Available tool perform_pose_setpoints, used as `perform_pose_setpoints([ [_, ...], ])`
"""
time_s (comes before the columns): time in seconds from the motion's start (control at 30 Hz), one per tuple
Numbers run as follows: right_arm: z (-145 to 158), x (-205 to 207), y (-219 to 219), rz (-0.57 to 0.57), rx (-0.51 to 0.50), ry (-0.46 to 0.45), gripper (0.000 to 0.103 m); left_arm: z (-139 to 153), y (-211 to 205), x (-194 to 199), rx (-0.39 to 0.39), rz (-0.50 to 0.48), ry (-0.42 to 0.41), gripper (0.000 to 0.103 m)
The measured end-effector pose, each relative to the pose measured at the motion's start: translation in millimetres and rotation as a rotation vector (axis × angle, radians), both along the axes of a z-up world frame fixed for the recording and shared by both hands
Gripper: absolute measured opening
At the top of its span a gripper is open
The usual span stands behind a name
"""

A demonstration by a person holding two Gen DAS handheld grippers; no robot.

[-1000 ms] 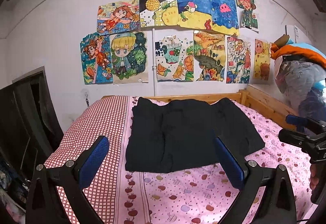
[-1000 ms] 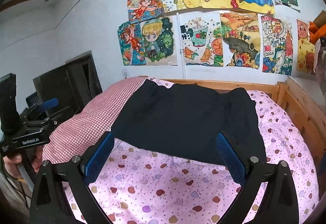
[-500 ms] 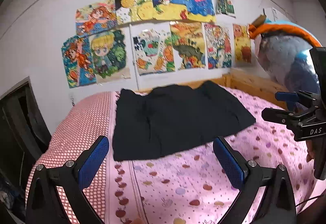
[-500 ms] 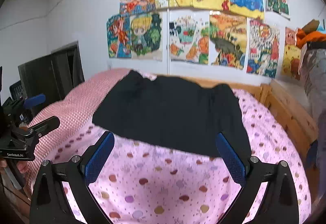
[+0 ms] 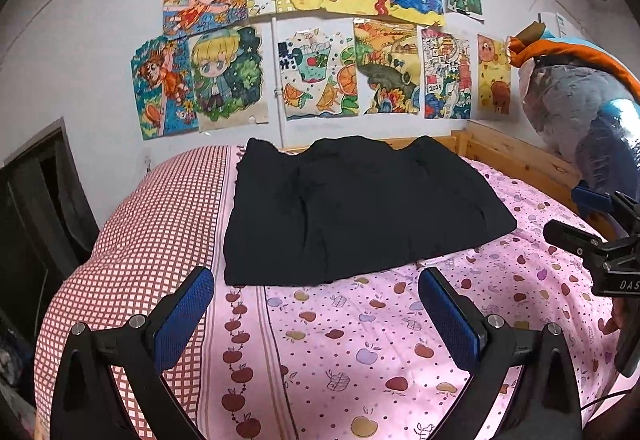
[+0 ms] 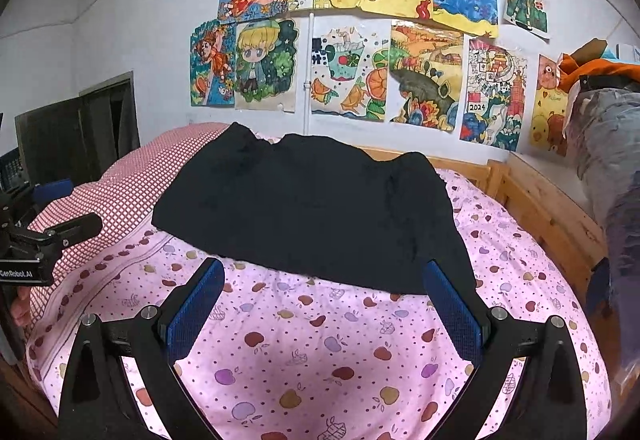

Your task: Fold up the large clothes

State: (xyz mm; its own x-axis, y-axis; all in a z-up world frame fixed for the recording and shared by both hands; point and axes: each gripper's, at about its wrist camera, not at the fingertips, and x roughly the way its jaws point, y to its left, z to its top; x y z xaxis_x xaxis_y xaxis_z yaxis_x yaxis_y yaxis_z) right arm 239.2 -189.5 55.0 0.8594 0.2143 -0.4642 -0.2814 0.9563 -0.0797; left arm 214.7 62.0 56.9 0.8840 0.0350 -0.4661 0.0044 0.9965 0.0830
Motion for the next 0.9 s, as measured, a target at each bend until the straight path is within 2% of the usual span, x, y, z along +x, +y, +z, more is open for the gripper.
perform_pose_setpoints([
  [0.9, -4.7, 4.2, -2.4, -0.002, -0.015, 0.034, 0.098, -4.2, -4.9, 2.0, 0.011, -0.028, 0.034, 0.103],
])
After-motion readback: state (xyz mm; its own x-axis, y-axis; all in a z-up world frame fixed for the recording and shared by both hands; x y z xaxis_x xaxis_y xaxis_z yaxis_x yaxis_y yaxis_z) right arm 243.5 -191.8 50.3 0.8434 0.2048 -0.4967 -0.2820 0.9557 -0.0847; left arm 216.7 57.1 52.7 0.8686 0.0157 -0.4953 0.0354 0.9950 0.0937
